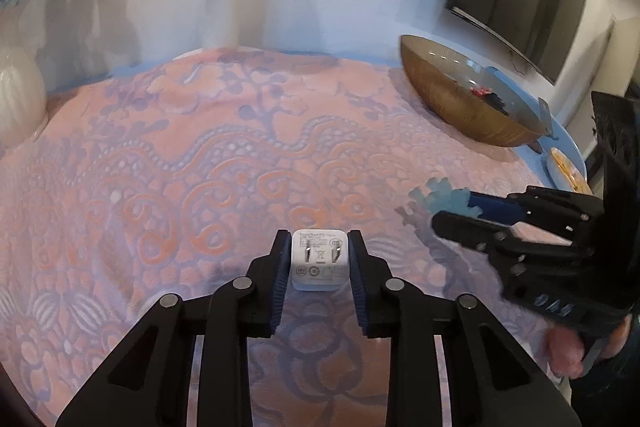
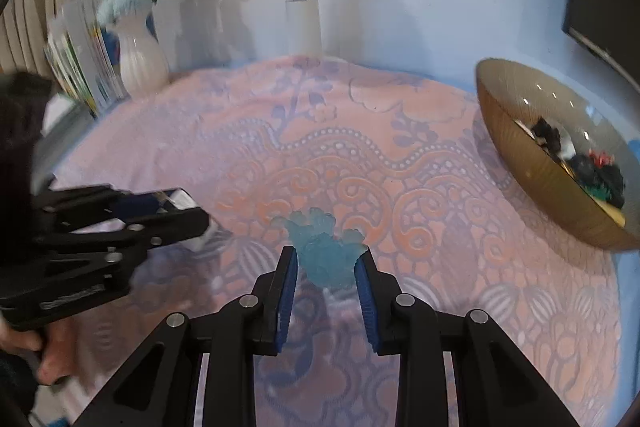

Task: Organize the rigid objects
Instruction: 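Carry white plug and blue toy into the brown bowl and release both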

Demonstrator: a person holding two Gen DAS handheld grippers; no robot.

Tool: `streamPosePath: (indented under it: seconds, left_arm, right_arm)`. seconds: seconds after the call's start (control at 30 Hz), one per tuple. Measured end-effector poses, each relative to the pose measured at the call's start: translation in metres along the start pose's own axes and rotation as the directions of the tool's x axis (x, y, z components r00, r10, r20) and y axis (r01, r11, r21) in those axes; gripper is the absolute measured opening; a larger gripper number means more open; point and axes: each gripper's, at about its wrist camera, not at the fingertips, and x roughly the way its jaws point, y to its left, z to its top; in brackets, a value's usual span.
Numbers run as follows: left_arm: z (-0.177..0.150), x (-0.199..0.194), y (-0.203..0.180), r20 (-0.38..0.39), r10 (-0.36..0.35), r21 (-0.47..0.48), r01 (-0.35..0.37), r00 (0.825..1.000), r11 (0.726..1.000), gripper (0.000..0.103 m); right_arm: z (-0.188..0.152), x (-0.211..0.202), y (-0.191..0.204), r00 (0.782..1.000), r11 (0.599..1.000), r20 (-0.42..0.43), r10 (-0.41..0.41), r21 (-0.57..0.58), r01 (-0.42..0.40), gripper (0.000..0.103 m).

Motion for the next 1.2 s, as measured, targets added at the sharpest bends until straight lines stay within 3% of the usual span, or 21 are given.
streamPosePath:
  seconds: [0.07, 0.17, 0.3, 0.47, 0.63, 0.87, 0.9, 0.93, 0.97, 1.07, 1.2]
  left_arm:
    - [0.013, -0.005, -0.016, 0.014, -0.022, 0.047, 0.021, 1.000, 0.999, 0.024]
    - [0.044, -0.013, -0.046, 0.059, -0.071, 0.125, 0.063, 0.996, 0.990, 0.024]
    - [0.100, -0.009, -0.089, 0.102, -0.146, 0.187, 0.125, 0.984, 0.974, 0.024]
    - [0.154, 0.023, -0.129, 0.121, -0.222, 0.198, 0.196, 0.967, 0.960, 0.024]
    - [0.177, 0.077, -0.151, 0.066, -0.233, 0.192, 0.216, 0.970, 0.957, 0.024]
    - [0.183, 0.105, -0.173, 0.028, -0.256, 0.240, 0.242, 0.966, 0.940, 0.025]
    - [0.184, 0.104, -0.174, 0.030, -0.264, 0.239, 0.249, 0.964, 0.938, 0.029]
    - [0.185, 0.102, -0.174, 0.038, -0.273, 0.230, 0.257, 0.961, 0.939, 0.044]
    - [0.187, 0.099, -0.173, 0.050, -0.273, 0.219, 0.256, 0.961, 0.941, 0.051]
    - [0.187, 0.081, -0.166, 0.071, -0.275, 0.211, 0.255, 0.959, 0.944, 0.051]
    - [0.185, 0.050, -0.140, 0.103, -0.281, 0.148, 0.265, 0.954, 0.953, 0.051]
  right_arm:
    - [0.004, -0.018, -0.017, 0.999, 0.999, 0.032, 0.005, 0.041, -0.006, 0.028]
    - [0.021, -0.060, -0.055, 0.990, 0.995, 0.133, -0.053, 0.094, 0.041, 0.029]
    - [0.049, -0.108, -0.118, 0.954, 0.969, 0.219, -0.204, 0.187, 0.164, 0.029]
    - [0.079, -0.122, -0.191, 0.937, 0.918, 0.175, -0.301, 0.319, 0.236, 0.029]
    - [0.088, -0.101, -0.235, 0.934, 0.872, 0.080, -0.348, 0.394, 0.291, 0.029]
    - [0.088, -0.064, -0.254, 0.943, 0.868, 0.001, -0.332, 0.391, 0.306, 0.030]
    - [0.088, -0.061, -0.257, 0.946, 0.865, -0.007, -0.323, 0.404, 0.298, 0.036]
    - [0.088, -0.060, -0.260, 0.952, 0.863, -0.010, -0.307, 0.418, 0.283, 0.037]
    - [0.087, -0.061, -0.260, 0.955, 0.865, -0.007, -0.298, 0.422, 0.273, 0.037]
    - [0.083, -0.069, -0.256, 0.948, 0.861, -0.004, -0.317, 0.418, 0.290, 0.038]
    - [0.080, -0.083, -0.245, 0.957, 0.864, 0.018, -0.289, 0.436, 0.253, 0.038]
